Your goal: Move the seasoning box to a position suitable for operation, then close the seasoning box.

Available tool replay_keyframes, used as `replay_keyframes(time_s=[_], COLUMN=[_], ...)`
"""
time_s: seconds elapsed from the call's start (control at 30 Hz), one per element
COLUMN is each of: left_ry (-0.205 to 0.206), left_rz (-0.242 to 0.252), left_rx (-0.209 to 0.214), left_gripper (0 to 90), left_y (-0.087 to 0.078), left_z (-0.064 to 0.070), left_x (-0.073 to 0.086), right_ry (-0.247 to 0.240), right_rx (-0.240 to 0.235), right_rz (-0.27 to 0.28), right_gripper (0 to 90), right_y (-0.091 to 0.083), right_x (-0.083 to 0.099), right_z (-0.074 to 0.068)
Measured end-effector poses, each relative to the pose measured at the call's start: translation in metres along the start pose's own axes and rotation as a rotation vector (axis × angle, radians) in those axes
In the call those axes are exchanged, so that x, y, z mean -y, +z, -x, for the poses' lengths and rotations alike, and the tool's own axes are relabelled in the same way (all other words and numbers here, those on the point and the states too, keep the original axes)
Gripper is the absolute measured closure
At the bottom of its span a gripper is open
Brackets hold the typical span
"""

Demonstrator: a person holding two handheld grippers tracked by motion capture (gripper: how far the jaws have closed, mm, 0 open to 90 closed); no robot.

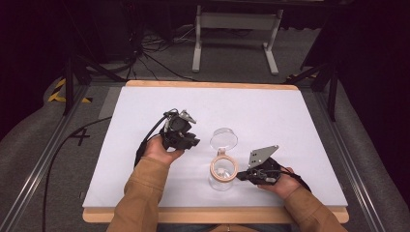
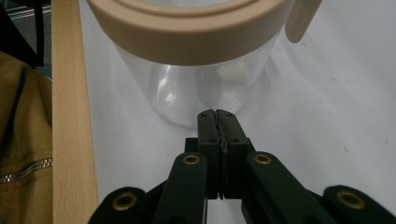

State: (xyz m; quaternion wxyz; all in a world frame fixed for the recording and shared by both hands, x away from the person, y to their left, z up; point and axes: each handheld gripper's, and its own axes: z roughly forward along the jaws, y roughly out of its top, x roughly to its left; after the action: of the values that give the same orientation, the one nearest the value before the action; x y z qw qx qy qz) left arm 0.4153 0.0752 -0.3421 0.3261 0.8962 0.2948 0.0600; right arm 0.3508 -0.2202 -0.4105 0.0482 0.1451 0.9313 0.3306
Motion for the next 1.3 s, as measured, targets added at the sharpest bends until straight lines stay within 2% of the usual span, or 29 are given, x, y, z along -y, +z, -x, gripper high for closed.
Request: replay_keyframes(time_s=[0.17,0.4,0.53,0.73,0.87,0.9,0.97,1.1,1.2,1.3], left_ry=[-0.002,-0.009,-0.017,-0.038,-0.067,-0.067,-0.087,-0.083,-0.082,-0.073], left_rz=[0.001,0.004,0.013,0.071,0.173,0.180,0.224,0.287,0.307,0.316], left_rx=[-0.003,-0.004,-0.001,0.003,0.018,0.023,0.042,0.074,0.096,0.098], left_gripper=[72.4,72.0,72.0,75.9,78.7,79.1,81.0,85.0,85.8,85.8], left_y=[0.001,0.001,0.000,-0.003,-0.005,-0.006,-0.005,-0.005,-0.004,-0.003], left_z=[0.000,-0.001,-0.002,-0.004,-0.003,-0.004,-0.003,-0.001,0.003,0.006], left_x=[0.000,0.000,0.000,0.001,0.002,0.002,0.002,0.002,0.000,-0.001], right_ry=[0.000,-0.013,-0.010,0.046,0.061,0.062,0.075,0.081,0.083,0.076], right_rx=[-0.014,-0.001,0.005,0.031,0.054,0.059,0.066,0.071,0.076,0.084], right_rz=[0.003,0.000,0.001,0.097,0.154,0.170,0.211,0.285,0.338,0.351], right_gripper=[89.3,89.4,89.5,89.6,89.6,89.6,89.6,89.5,89.4,89.4], right_y=[0.003,0.006,0.001,-0.024,-0.035,-0.038,-0.043,-0.049,-0.050,-0.048], right_x=[-0.002,-0.002,-0.002,-0.003,-0.007,-0.008,-0.012,-0.018,-0.022,-0.024], right_z=[-0.003,-0.004,-0.001,0.008,0.007,0.006,0.003,-0.003,-0.008,-0.009])
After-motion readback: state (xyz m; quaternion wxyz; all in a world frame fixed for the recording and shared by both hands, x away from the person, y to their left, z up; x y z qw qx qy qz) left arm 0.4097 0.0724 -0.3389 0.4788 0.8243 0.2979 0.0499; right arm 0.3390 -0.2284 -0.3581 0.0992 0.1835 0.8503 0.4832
